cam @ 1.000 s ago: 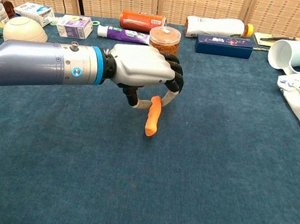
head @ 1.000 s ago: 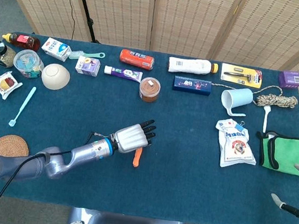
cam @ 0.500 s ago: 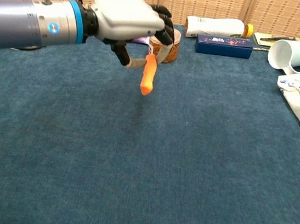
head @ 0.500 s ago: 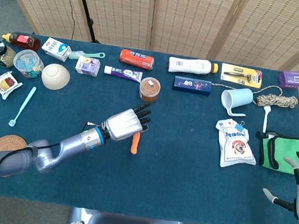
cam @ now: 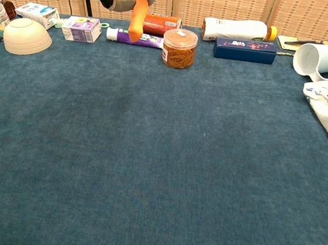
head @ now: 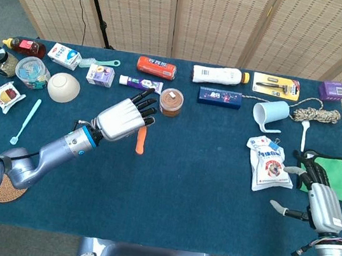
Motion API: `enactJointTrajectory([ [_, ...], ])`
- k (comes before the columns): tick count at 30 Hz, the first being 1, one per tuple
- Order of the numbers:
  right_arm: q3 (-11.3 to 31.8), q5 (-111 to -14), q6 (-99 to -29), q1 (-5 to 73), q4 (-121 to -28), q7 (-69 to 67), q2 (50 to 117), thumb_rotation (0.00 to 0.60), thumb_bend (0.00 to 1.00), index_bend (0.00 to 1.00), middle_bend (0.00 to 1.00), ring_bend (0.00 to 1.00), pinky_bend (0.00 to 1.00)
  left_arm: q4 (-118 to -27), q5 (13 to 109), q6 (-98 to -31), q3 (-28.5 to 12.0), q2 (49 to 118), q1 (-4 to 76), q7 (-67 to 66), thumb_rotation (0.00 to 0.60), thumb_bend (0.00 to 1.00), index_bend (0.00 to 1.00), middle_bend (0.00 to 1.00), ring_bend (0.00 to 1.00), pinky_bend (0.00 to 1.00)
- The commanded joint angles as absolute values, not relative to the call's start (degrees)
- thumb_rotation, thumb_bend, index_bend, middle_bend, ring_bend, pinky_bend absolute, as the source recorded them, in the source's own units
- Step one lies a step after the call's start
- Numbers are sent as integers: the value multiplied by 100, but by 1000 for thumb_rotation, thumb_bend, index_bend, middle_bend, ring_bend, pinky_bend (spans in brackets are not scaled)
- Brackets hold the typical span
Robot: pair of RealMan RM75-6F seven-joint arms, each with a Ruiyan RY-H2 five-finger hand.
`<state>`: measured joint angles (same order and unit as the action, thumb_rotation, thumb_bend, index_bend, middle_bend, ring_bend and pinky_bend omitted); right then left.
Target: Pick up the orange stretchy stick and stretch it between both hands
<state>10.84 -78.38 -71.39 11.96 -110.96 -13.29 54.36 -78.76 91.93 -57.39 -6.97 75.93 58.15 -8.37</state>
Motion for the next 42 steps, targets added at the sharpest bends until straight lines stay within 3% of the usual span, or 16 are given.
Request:
enactJointTrajectory([
  [1,1167,-7812,-6756,1472,-11158,-1843,5524,600,82,321,125,31,0,-8061,9302,-5807,-705,7384,5795,-953,600,518,832,336,157,0],
  [23,1446,-7443,-5326,2389,-11062,-4236,6099,600,83,364,135,35,0,-8602,9489,-5909,-889,7156,5872,-1598,600,516,838,336,156,0],
  [33,1630,-7485,-4129,2942,-10928,-6032,6340,600,83,384,138,35,0,-8735,9523,-5996,-995,7293,5914,-1760,600,516,838,336,159,0],
  [42,1762,-7592,-3734,3239,-10762,-6876,6567,600,82,382,138,34,0,-8696,9625,-6049,-991,7399,5942,-1813,600,516,838,336,159,0],
])
